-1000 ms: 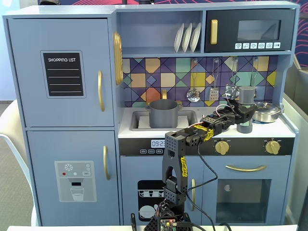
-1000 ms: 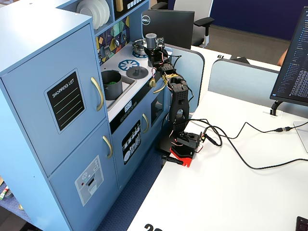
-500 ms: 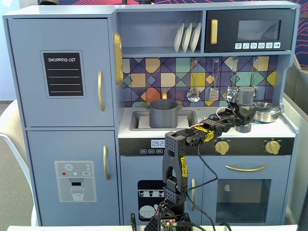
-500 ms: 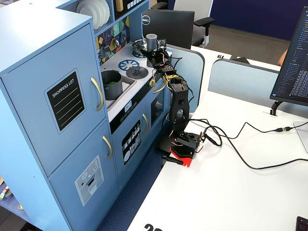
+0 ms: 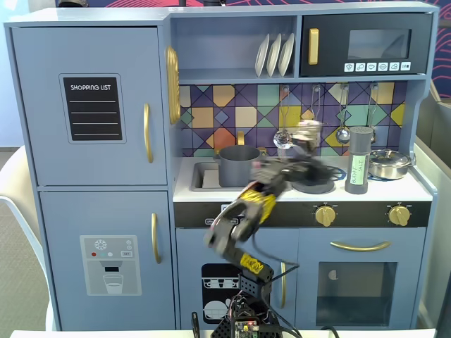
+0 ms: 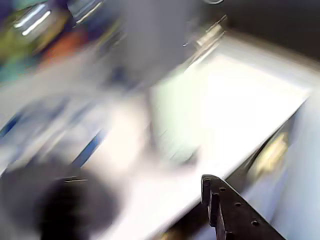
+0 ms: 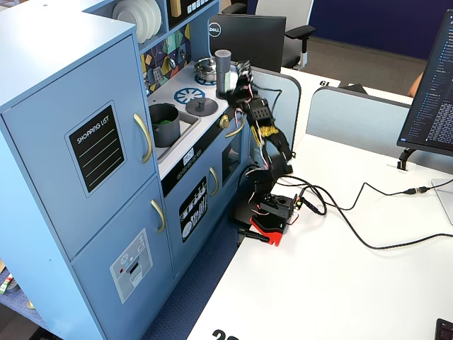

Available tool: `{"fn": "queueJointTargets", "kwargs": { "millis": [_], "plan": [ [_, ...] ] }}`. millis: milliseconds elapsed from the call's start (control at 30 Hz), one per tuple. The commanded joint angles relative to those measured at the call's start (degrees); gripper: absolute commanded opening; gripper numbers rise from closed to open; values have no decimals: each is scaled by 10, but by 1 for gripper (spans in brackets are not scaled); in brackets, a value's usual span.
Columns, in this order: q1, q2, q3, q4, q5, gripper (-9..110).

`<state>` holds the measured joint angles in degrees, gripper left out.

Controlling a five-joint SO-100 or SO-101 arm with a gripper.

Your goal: Put salt in the gray recipient

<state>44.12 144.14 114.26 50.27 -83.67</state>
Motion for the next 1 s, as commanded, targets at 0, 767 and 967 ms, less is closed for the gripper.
{"fn": "queueJointTargets", "kwargs": {
  "millis": [0,767,967],
  "plan": [
    [-156,189,62,283,-89,0],
    [-398,403,642,198,2,0],
    [-403,403,643,258,-50,2]
  ]
}}
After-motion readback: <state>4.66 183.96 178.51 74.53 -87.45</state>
